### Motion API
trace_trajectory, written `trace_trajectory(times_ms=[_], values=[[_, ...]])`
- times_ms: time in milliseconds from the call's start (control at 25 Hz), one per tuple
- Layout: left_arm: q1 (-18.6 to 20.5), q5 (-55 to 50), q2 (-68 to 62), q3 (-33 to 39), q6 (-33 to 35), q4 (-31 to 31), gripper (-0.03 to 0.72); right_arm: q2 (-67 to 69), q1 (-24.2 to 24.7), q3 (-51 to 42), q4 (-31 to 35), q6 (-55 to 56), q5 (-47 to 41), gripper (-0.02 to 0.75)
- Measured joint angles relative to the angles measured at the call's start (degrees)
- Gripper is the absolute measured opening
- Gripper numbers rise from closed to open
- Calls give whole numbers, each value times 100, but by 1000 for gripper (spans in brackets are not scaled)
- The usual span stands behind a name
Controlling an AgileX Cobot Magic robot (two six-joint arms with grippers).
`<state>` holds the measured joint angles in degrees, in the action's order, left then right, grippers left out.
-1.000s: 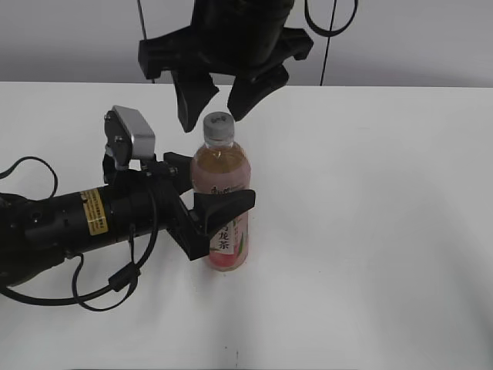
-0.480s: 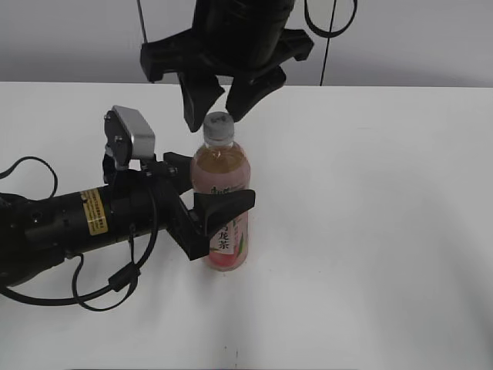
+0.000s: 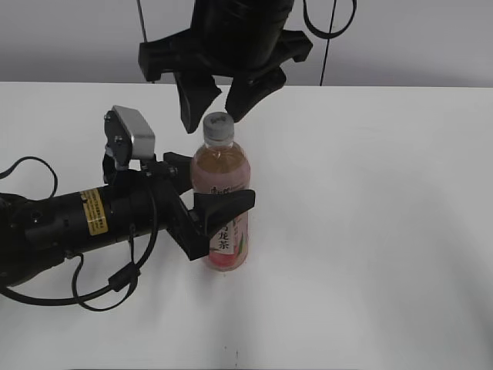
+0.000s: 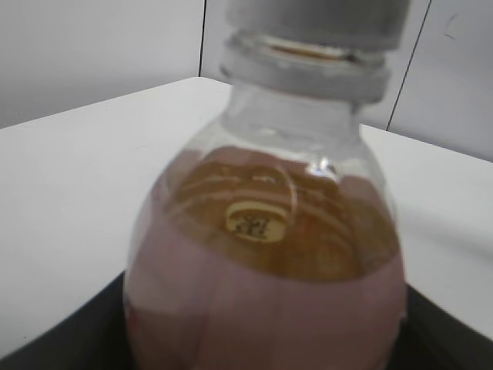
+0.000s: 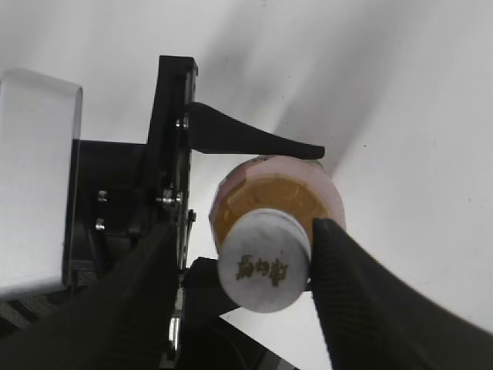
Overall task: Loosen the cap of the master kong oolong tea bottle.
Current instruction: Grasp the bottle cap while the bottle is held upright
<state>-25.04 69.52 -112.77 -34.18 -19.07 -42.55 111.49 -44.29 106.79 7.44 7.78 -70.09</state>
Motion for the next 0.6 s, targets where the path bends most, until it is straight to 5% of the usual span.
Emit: trace_trajectory(times_ms=[600], values=[[0, 0, 0, 0, 0, 0, 454, -43, 0, -146, -17, -101, 0, 365]])
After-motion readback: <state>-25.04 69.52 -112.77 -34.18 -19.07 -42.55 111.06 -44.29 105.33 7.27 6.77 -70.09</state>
